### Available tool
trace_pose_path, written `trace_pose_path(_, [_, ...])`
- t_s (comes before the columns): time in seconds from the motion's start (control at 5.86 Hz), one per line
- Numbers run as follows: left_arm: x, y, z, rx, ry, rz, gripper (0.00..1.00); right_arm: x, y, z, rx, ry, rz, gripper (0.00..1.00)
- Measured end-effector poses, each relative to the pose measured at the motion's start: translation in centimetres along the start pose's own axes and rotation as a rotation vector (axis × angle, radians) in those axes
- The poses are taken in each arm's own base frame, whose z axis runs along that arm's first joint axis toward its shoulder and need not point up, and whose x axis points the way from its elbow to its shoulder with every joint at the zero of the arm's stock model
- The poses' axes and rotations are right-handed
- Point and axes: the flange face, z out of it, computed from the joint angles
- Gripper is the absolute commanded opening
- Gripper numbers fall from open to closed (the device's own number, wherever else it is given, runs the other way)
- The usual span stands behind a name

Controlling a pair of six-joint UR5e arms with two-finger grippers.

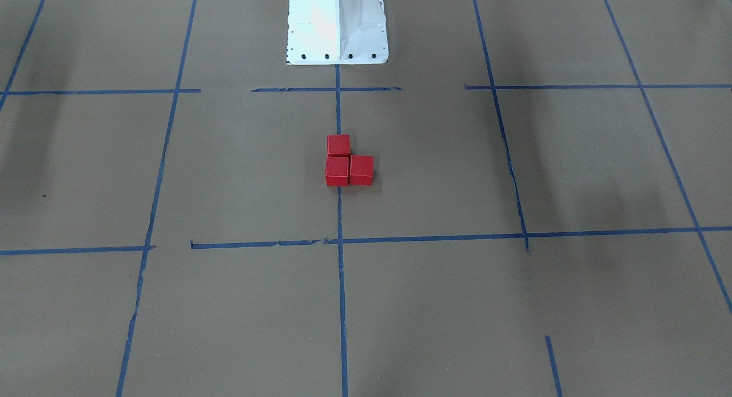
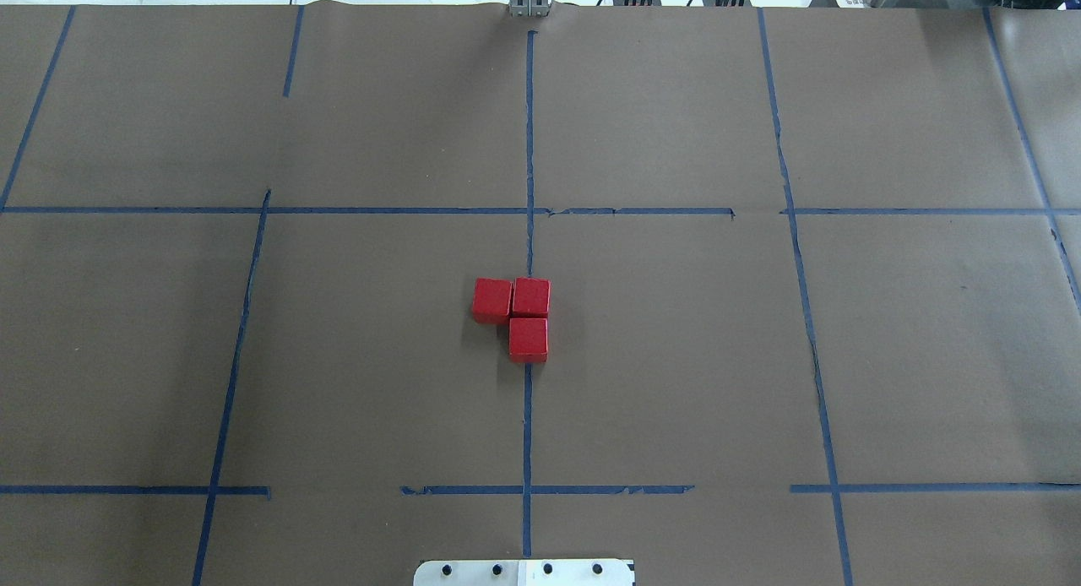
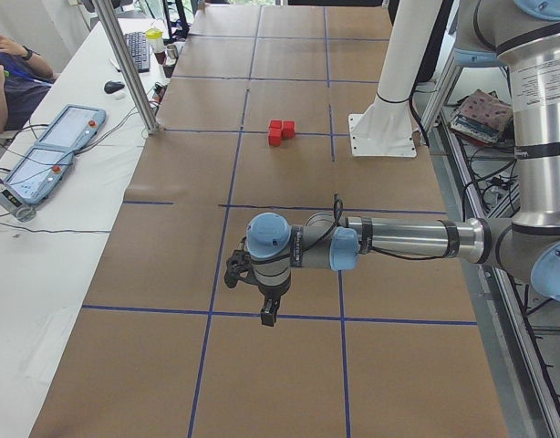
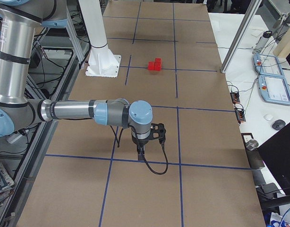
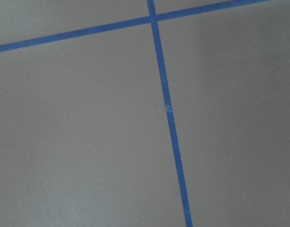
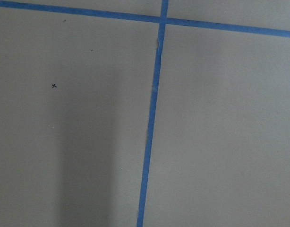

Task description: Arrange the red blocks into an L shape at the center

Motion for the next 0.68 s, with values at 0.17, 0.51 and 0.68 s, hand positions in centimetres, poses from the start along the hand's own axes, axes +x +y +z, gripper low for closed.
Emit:
trace_pose_path(0.17, [0.19, -0.04, -0.21, 0.004, -0.001, 0.005, 1.0, 0.01, 0.0, 0.01, 0.0, 0.0, 0.001, 1.0])
trace_pose_path(0.51, [0.47, 0.01, -0.53, 0.01, -0.002, 0.01, 1.0, 0.07, 0.09, 0.1, -0.002, -0.001, 0.002, 1.0])
trace_pose_path(0.68, [0.49, 0.09, -0.54, 0.01, -0.002, 0.01, 1.0, 0.09, 0.13, 0.13, -0.003, -0.002, 0.002, 1.0])
